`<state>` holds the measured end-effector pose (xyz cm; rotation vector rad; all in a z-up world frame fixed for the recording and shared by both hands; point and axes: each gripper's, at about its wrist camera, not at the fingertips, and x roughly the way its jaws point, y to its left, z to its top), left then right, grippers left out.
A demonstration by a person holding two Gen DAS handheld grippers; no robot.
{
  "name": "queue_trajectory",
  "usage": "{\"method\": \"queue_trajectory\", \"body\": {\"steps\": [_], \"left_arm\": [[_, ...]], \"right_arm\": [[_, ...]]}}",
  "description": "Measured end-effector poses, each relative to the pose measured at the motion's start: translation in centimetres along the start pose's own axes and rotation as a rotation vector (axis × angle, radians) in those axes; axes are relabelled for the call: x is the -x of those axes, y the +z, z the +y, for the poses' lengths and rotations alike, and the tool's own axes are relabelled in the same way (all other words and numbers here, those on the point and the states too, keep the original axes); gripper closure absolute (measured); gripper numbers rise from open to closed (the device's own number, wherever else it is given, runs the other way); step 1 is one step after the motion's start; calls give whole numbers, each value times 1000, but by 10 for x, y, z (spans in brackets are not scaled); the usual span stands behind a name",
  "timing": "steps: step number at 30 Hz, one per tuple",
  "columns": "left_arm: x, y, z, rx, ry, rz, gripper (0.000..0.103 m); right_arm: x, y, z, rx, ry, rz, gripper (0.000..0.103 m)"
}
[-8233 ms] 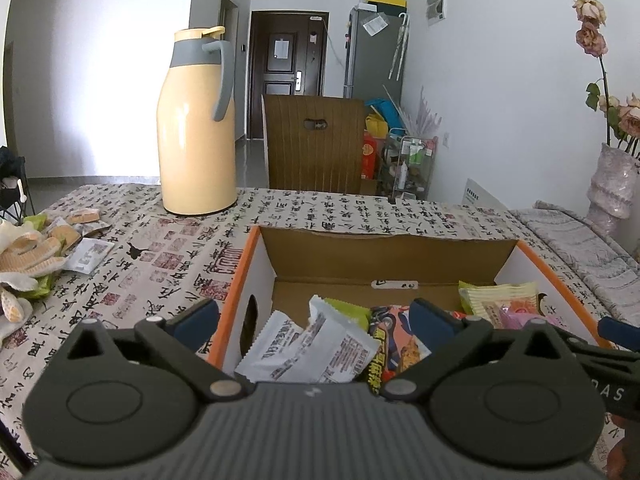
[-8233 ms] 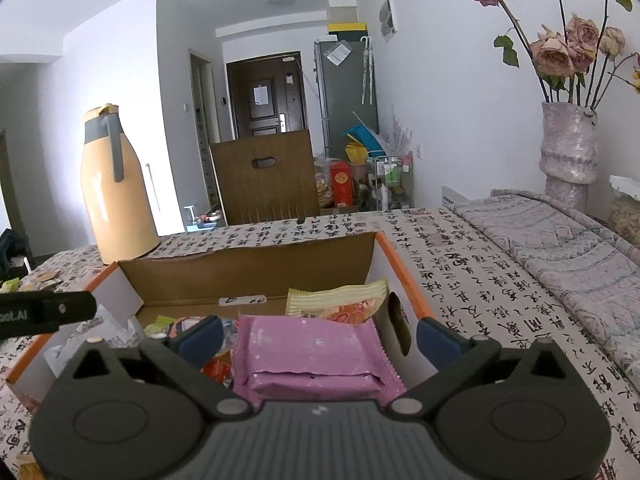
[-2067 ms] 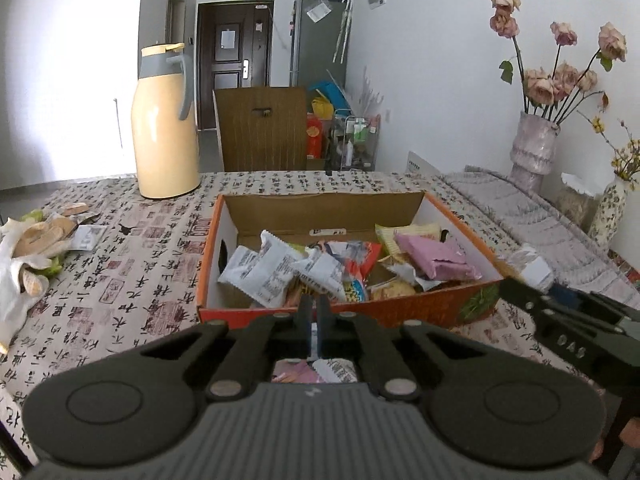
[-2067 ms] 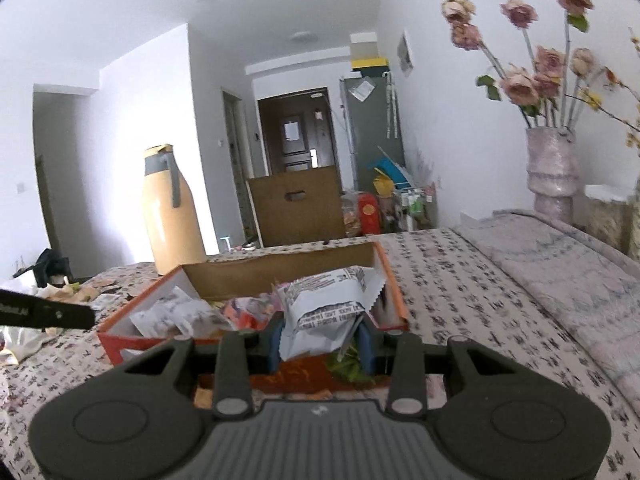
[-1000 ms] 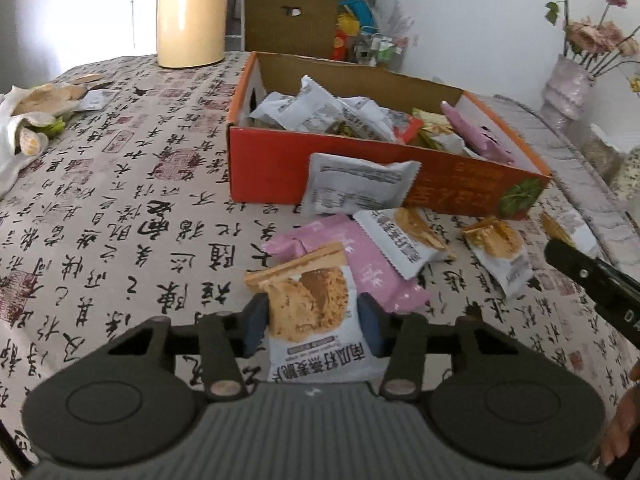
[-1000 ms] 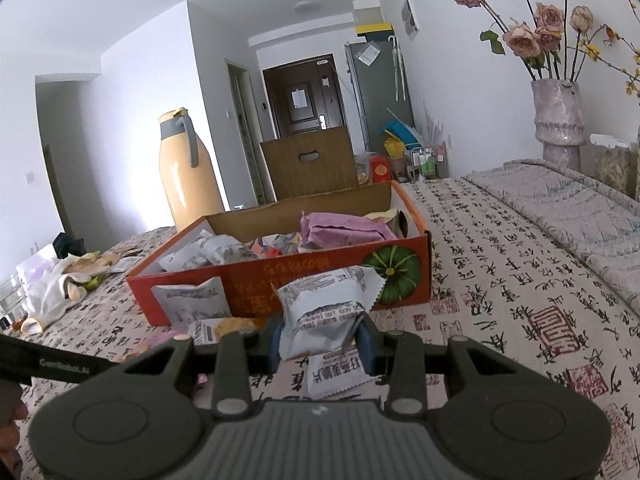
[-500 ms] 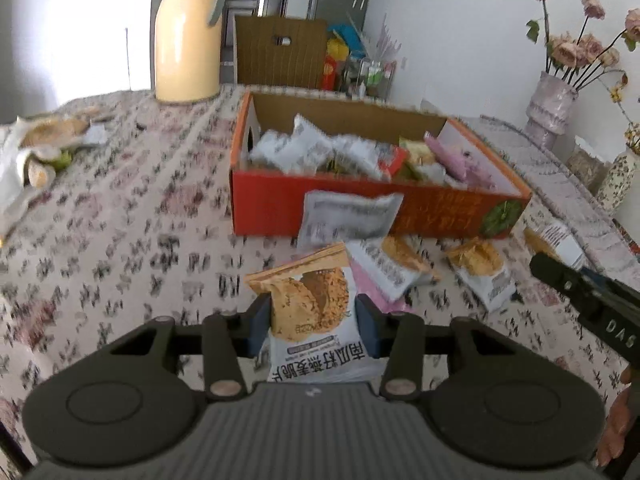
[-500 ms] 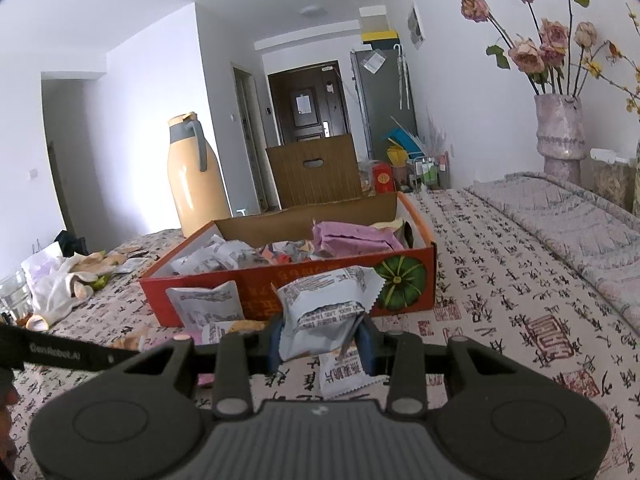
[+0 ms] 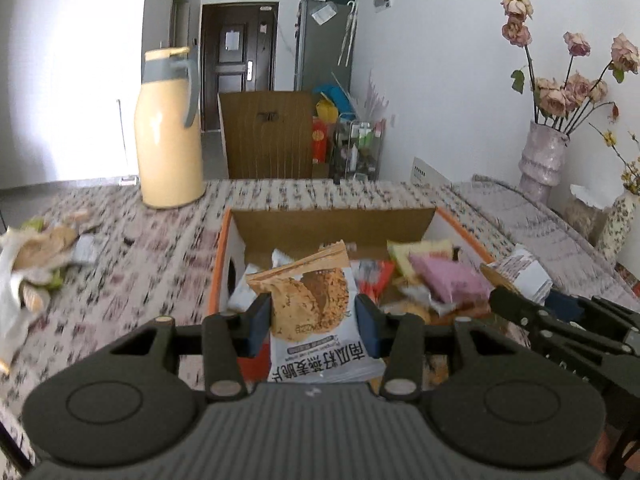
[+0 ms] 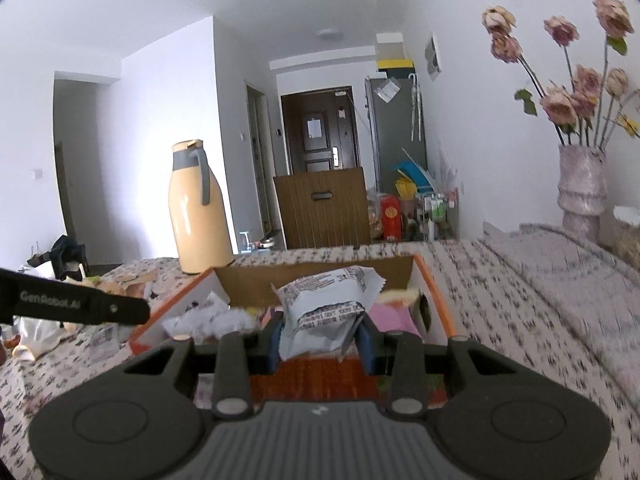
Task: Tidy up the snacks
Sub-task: 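Carry both packets over the box and lower them inside, then open both grippers to release the packets into the box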
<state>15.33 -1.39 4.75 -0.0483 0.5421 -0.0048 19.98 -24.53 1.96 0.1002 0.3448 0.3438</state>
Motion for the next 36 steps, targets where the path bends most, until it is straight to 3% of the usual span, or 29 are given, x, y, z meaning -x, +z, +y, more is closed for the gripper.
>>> {"method": "queue_trajectory", "body": {"steps": [14, 27, 30, 33, 34, 36], "left_arm": [[-81, 54, -5, 12, 42, -11, 57], [-121, 35, 17, 49, 65, 39, 57], [-121, 34, 18, 57, 65, 40, 55], [-118, 33, 18, 60, 75, 31, 48], [-117, 34, 16, 58, 79, 27, 41], [-115, 33, 15, 53, 90, 11, 31]], "right_arm": [[-90, 40, -8, -1, -18, 34, 67], [-124, 13, -12, 6, -9, 102, 67], [-125, 12, -13, -3, -18, 106, 60], [-123, 11, -15, -11, -26, 108, 61], [-122, 10, -15, -15, -29, 106, 59], [-120, 11, -17, -21, -33, 100, 49]]}}
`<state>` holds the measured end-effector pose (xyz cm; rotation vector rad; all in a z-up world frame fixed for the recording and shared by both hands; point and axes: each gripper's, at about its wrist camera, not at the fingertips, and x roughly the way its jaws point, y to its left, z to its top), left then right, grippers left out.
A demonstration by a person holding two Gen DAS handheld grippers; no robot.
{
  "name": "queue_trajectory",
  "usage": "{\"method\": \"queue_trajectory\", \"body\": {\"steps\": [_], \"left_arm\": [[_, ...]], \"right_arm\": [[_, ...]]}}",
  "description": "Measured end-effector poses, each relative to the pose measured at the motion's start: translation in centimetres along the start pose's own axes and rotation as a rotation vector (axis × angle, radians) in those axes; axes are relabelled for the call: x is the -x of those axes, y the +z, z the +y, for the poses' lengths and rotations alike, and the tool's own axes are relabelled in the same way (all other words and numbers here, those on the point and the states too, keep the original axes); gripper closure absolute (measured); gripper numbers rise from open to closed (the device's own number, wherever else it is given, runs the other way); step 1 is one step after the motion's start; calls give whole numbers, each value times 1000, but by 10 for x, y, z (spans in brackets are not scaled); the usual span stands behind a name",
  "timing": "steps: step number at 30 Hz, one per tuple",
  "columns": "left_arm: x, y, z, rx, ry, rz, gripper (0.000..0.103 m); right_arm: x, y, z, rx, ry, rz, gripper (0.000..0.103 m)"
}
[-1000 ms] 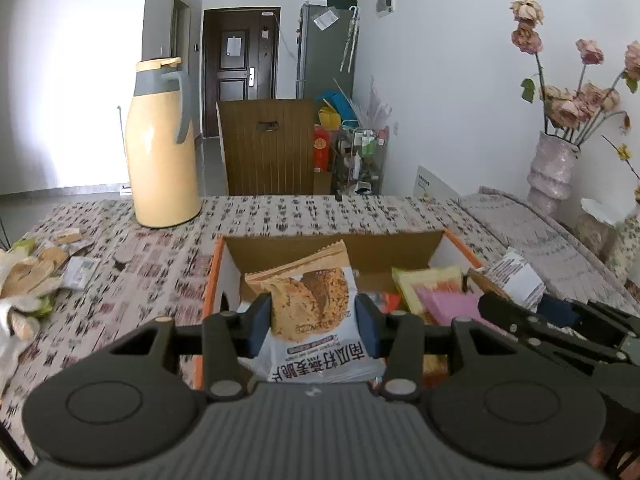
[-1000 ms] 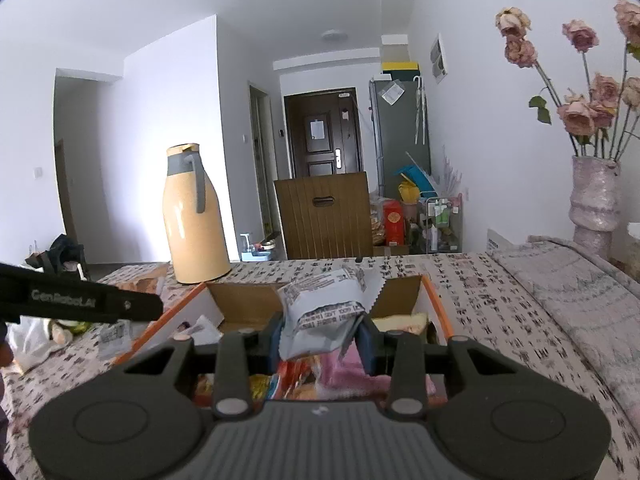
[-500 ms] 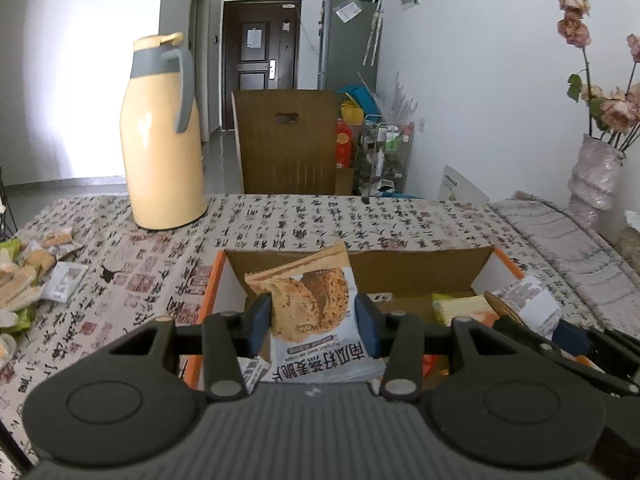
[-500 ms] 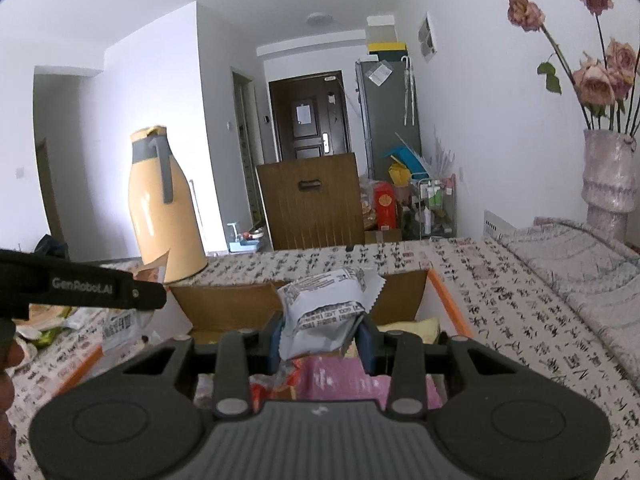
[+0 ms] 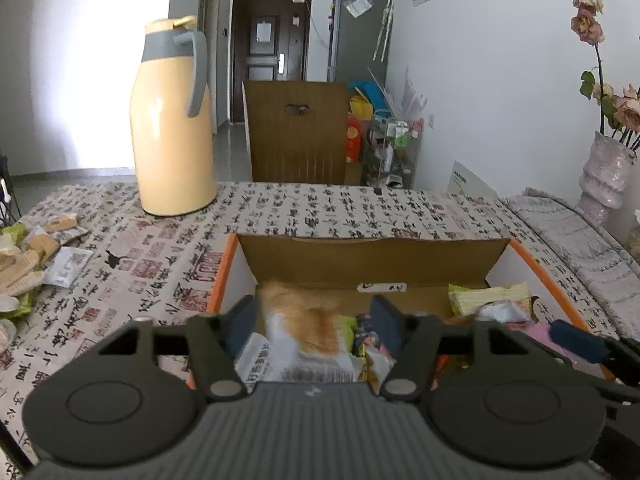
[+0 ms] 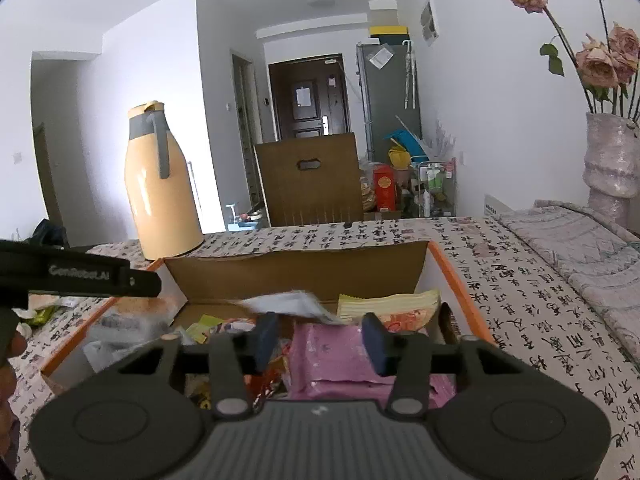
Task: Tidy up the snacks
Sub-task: 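Open both grippers to release the packets into the box, then withdraw both grippers from the box back toward the remaining packets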
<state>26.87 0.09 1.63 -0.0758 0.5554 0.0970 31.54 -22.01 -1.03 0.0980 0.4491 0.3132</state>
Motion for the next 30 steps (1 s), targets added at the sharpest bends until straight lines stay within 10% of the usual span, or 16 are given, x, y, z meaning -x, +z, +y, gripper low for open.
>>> {"method": "queue_trajectory", "body": {"steps": [5, 30], "left_arm": [[6, 1, 1, -1, 25, -30, 17], [75, -23, 2, -25, -8, -45, 0]], "right_arm": [[6, 0, -4, -11, -29, -25, 24], [74, 1, 3, 31, -50, -44, 2]]}}
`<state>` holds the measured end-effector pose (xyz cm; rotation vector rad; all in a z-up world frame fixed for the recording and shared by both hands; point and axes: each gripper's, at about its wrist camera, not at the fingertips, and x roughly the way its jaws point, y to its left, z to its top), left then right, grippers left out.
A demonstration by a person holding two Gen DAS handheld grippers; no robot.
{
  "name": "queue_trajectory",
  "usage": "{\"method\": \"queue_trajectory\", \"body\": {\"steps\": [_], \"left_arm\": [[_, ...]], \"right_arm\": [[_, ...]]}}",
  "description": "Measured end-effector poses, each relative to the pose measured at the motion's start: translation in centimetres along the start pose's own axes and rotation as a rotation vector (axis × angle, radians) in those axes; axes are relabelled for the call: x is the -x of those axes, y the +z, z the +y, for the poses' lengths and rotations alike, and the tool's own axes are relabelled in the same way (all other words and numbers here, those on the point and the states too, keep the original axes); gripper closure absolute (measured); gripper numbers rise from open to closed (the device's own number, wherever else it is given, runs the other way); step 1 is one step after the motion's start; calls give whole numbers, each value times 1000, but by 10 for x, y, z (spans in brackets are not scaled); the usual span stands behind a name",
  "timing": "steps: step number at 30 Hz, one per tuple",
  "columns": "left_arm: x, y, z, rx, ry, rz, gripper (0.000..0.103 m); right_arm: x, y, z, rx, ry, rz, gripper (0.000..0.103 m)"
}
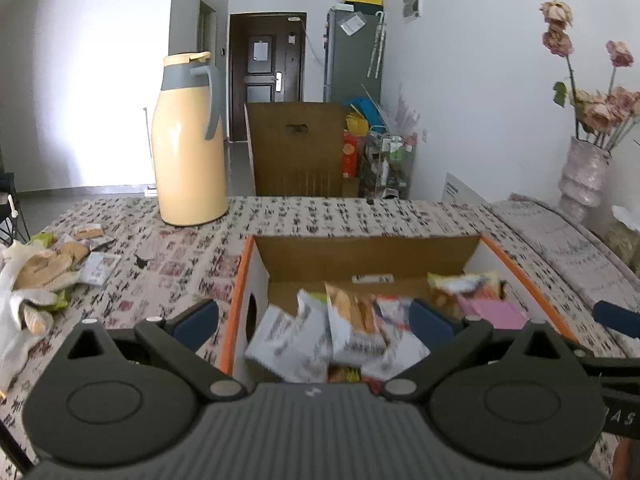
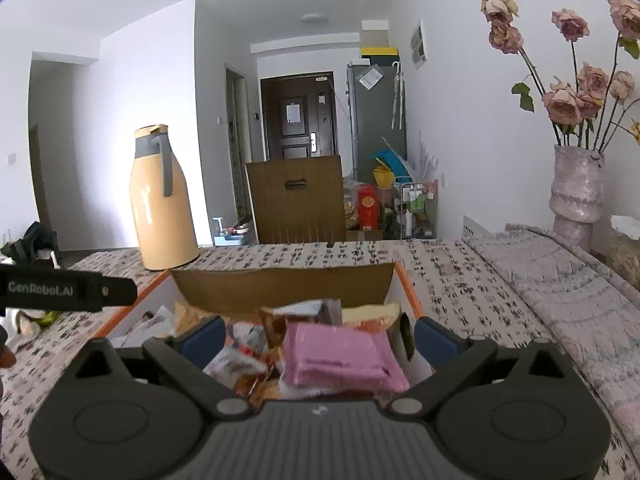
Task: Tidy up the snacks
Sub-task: 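Withdraw both grippers from the box back toward the remaining packets, then grasp the white oat-crisp packet with the right gripper while the left approaches the pink packet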
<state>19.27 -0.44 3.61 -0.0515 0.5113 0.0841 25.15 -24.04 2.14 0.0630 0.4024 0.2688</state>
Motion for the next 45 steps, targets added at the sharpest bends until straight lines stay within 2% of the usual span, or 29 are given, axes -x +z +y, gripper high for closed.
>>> {"method": "queue_trajectory", "body": {"steps": [14, 24, 34, 45], "left_arm": [[59, -52, -10, -46, -32, 13, 0], [72, -79, -14, -55, -44, 54, 0], [67, -97, 4, -12, -49, 100, 0], [57, -105, 19, 10, -19, 139, 0]], "right_arm": [[50, -45, 0, -10, 9, 76, 2], [69, -73, -1, -7, -8, 154, 2], [68, -92, 2, 10, -43, 223, 2], [37, -86, 3, 75, -72, 267, 4]]}}
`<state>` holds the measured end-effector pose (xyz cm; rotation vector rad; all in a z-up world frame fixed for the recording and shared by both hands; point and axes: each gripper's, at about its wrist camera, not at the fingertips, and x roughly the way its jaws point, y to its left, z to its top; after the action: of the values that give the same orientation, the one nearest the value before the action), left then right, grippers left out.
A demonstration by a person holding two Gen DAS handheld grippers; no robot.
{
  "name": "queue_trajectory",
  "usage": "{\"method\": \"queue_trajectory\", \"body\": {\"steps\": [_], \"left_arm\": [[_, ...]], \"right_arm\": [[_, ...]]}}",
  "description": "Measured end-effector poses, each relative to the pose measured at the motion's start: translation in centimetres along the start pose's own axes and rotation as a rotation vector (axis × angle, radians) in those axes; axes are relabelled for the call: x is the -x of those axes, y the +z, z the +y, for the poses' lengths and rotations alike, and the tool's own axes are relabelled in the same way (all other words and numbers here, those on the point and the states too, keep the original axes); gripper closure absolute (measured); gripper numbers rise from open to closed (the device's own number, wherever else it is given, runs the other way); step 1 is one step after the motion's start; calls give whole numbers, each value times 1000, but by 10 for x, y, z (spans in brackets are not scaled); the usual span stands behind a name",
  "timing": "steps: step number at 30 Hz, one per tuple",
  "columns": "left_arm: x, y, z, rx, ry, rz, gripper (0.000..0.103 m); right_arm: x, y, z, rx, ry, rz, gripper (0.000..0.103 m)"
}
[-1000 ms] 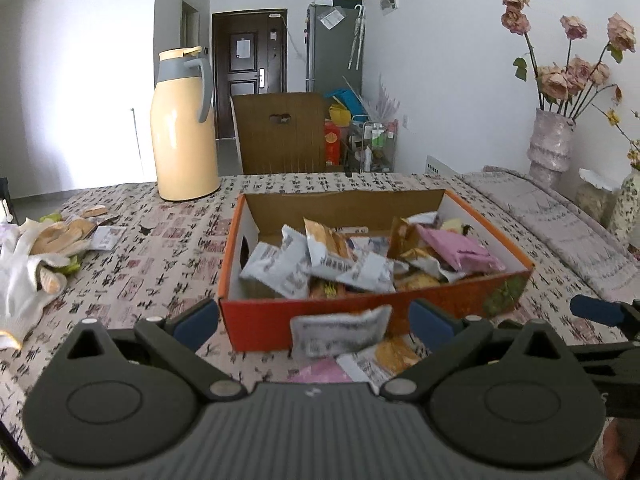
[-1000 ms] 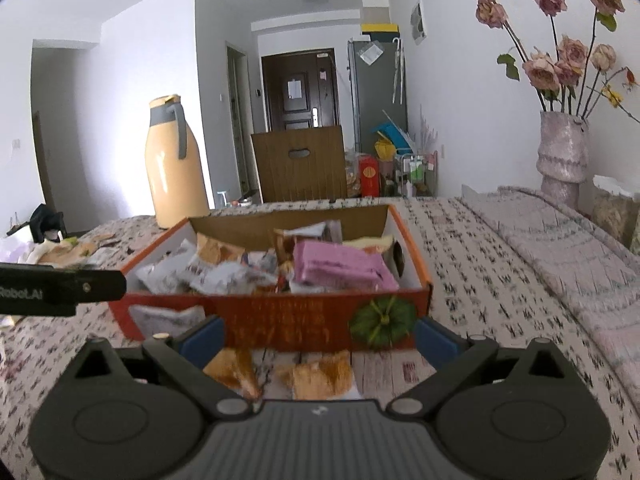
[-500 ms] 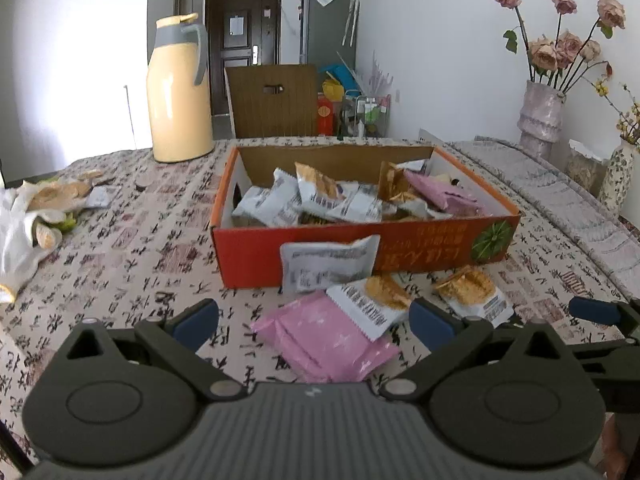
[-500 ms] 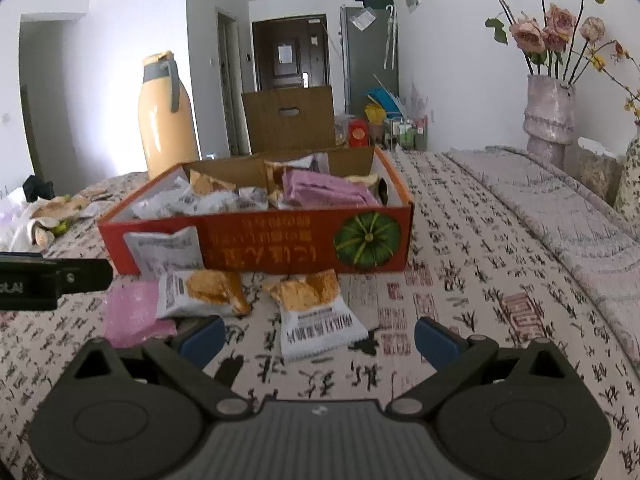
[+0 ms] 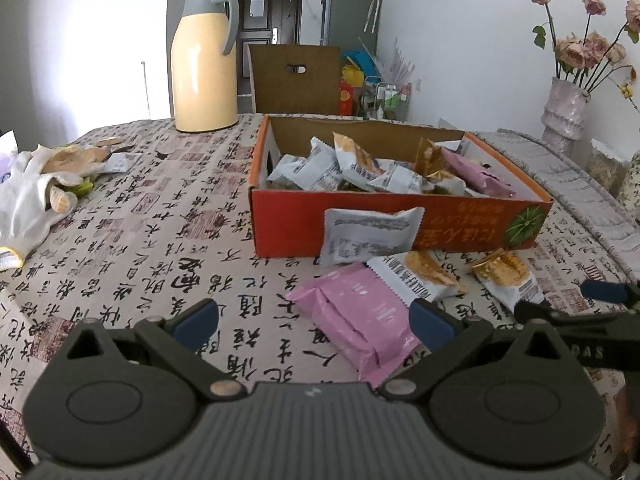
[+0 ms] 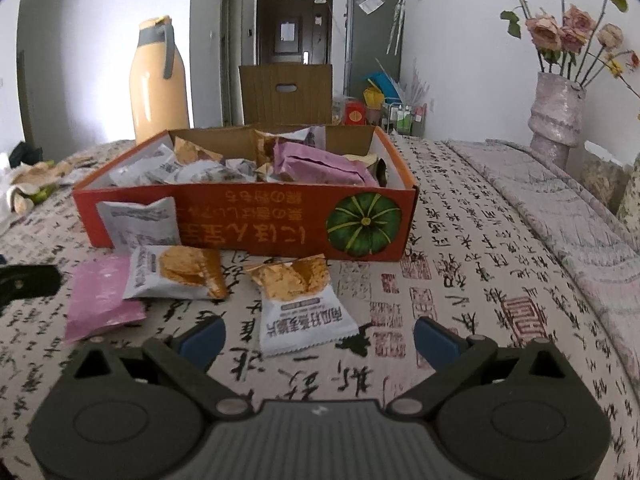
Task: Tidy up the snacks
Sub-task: 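Grasp the white oat-crisp packet with the right gripper while the left approaches the pink packet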
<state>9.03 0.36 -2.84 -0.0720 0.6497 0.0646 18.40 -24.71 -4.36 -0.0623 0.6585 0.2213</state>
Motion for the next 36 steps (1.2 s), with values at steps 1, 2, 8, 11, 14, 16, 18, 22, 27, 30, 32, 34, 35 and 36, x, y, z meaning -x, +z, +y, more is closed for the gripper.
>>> {"method": "queue_trajectory", "body": {"steps": [1, 2, 8, 11, 14, 16, 18, 22, 27, 30, 32, 34, 35, 36], "left_arm": [[-1, 0, 0, 0, 2, 2, 0], [-1, 0, 0, 0, 4, 4, 0], [-3, -1, -1, -6, 7, 12, 0], [-4, -1, -1, -8, 7, 18, 0], [-6, -1, -1, -8, 7, 25, 0], [-7, -1, -1, -8, 6, 32, 0], [-9, -1, -2, -10, 5, 40, 0], [-12, -2, -4, -12, 4, 59, 0], [-23, 0, -10, -14, 7, 112, 0], [-33, 2, -15, -13, 12, 149, 0], [-38, 4, -18, -9, 21, 167, 0], [-43, 7, -22, -4, 25, 178, 0], [-47, 9, -25, -1, 34, 185, 0], [-50, 11, -27, 0, 43, 192, 0]], "right_arm": [[-3, 2, 0, 6, -2, 6, 5], [-7, 4, 1, 13, -3, 12, 7], [-32, 14, 1, 18, 8, 62, 19], [-43, 16, -1, -8, 32, 85, 23], [-45, 17, -1, -14, 52, 66, 37], [-43, 16, 0, -13, 65, 53, 51], [-40, 15, -2, -24, 80, 40, 58], [-31, 12, -6, -41, 82, -14, 63], [-15, 9, -12, -70, 57, -109, 63], [-15, 8, -19, -106, 63, -117, 63], [-16, 7, -22, -123, 67, -119, 63], [-16, 5, -23, -137, 76, -126, 63], [-15, 4, -24, -143, 80, -129, 63], [-16, 3, -24, -147, 84, -130, 63]]}}
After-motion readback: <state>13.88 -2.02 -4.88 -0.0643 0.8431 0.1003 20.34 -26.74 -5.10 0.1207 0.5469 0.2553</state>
